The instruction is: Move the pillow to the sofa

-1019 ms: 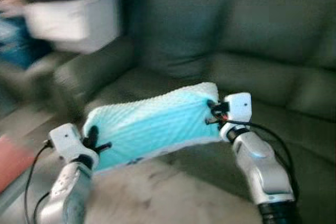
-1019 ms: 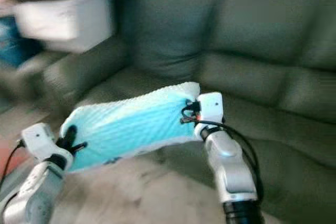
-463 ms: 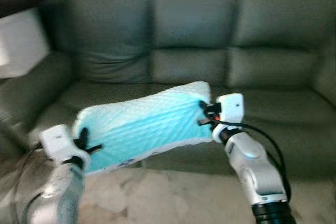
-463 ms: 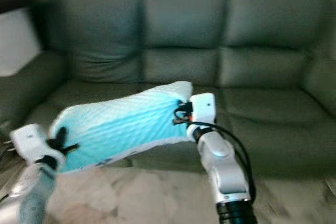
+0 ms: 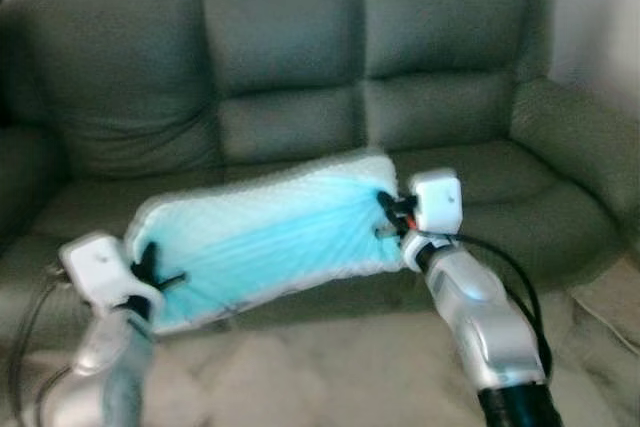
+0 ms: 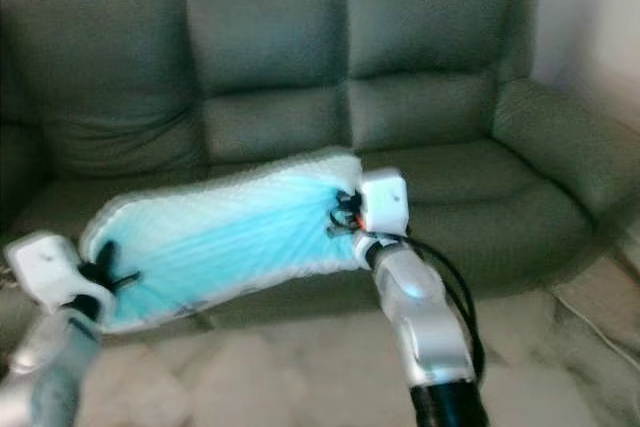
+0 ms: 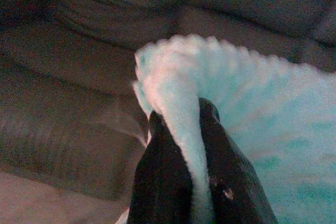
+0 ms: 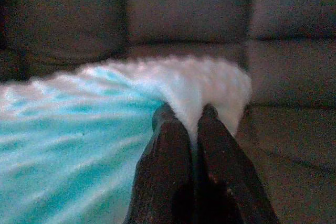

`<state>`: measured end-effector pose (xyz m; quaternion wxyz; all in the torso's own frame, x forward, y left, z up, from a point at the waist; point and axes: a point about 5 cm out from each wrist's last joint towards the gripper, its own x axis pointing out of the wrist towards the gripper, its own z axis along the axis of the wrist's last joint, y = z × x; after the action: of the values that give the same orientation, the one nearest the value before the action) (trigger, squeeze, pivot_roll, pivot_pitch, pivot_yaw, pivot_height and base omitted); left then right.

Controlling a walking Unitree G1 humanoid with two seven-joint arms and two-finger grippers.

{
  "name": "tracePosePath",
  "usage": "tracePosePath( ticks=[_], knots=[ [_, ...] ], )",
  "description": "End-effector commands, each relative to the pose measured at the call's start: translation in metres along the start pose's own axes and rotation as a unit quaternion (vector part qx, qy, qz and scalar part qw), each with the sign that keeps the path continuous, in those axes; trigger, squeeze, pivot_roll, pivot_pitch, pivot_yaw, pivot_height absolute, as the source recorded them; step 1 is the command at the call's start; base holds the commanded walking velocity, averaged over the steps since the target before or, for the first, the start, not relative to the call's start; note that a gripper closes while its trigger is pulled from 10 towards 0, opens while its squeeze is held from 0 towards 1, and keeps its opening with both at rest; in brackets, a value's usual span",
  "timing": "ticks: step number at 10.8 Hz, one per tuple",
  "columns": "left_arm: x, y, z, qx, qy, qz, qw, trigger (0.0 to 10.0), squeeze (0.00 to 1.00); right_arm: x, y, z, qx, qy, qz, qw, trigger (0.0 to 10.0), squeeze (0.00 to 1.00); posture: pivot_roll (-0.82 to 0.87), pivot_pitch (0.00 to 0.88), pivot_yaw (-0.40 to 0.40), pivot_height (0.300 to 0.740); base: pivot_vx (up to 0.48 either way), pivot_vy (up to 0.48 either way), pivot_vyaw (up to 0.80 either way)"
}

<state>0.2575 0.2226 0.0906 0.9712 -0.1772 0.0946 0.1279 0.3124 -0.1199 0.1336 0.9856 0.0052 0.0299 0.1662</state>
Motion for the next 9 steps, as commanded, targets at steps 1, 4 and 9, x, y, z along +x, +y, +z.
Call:
tracePosePath(
  ticks=[1, 4, 9],
  knots=[
    [0.0014, -0.0001, 0.0058, 0.002, -0.013, -0.001, 1.0, 10.0, 0.0, -0.0003, -0.0038, 0.0067, -0.003, -0.014, -0.011, 1.0, 10.0, 0.0, -0.2, 0.004, 0.048, 0.74, 0.0, 0.0, -0.8],
    [0.0014, 0.0029, 0.0079, -0.004, -0.02, 0.001, 1.0, 10.0, 0.0, -0.0002, -0.0032, 0.0071, -0.002, -0.017, -0.01, 1.0, 10.0, 0.0, -0.2, 0.006, 0.049, 0.74, 0.0, 0.0, -0.27],
    [-0.0009, 0.0026, 0.0039, 0.0, -0.017, -0.003, 1.0, 10.0, 0.0, -0.0009, -0.0028, 0.0064, -0.004, -0.017, -0.009, 1.0, 10.0, 0.0, -0.2, 0.005, 0.052, 0.74, 0.0, 0.0, 0.0]
  ],
)
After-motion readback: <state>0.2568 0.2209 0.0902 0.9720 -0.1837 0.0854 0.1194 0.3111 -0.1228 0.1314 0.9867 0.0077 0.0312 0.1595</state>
